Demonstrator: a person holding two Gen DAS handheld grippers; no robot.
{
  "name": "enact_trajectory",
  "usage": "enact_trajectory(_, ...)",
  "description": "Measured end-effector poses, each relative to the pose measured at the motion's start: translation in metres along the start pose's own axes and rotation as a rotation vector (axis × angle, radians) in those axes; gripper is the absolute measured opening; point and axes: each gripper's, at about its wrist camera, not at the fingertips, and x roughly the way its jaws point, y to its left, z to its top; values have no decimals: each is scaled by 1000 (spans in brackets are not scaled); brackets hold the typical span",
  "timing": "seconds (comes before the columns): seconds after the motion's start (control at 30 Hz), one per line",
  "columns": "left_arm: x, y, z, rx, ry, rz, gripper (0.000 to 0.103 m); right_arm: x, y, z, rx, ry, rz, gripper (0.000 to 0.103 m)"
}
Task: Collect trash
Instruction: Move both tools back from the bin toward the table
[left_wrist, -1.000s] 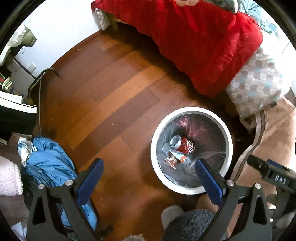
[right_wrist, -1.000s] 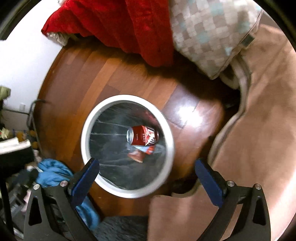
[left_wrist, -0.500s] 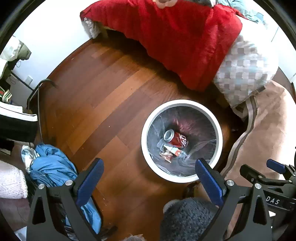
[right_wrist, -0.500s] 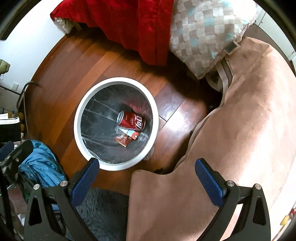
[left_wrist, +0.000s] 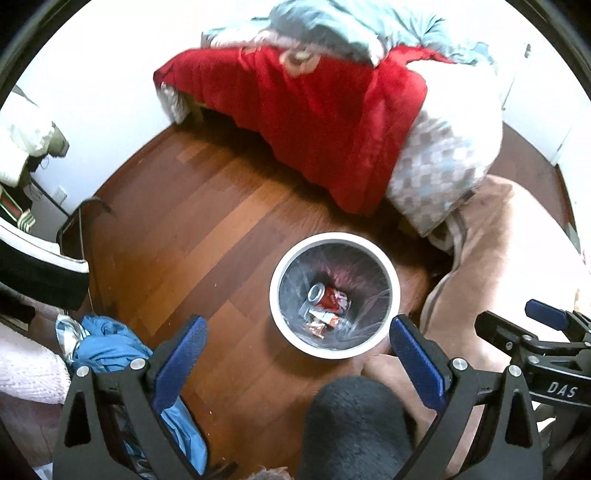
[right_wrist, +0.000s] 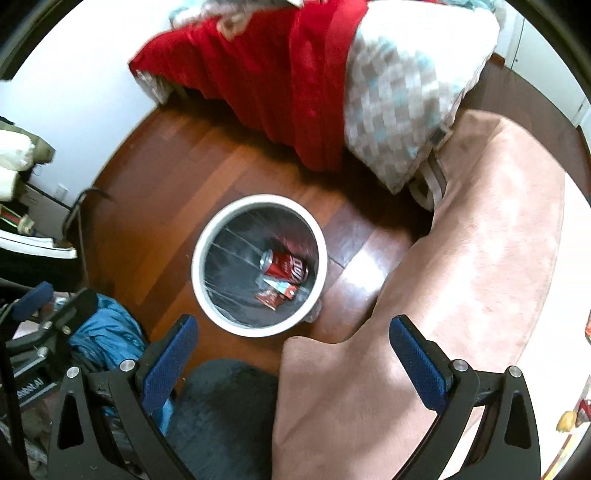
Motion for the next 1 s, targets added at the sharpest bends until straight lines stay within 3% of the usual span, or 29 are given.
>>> enact_trajectory(0.23,-56,-33,-14,55,-93,-47,101,-78,-11,-21,48,-125,113,103)
enact_trajectory(0.33,-66,-62,-23,104,-114,-87,101,-117,-30,-40,95,-188,151,103)
enact_trajectory(0.43,-66,-115,-38,203,-115,-130,101,-156,-69,-70,184,-251,163,103)
enact_trajectory(0.47,-62,-133,-43,239,-103,-148,101,-163,-82,-79,206,-263,161,99)
enact_trajectory(0.57,-49,-197,-66,357,-73,-186,101,-185,-138,-116,302,-288,98,76)
enact_trajectory(0.67,-34,-261,-93,486,-54,-208,101,-192,-208,-161,414,-254,-16,75)
enact_trajectory(0.87,-14,-365,-140,694,-5,-233,101,-171,-352,-247,606,-64,-284,76)
enact_trajectory(0.93,-8,-396,-151,754,19,-257,101,-157,-395,-272,651,-6,-327,76)
enact_trajectory(1.0,-7,-417,-158,790,30,-287,101,-145,-418,-286,681,8,-318,76)
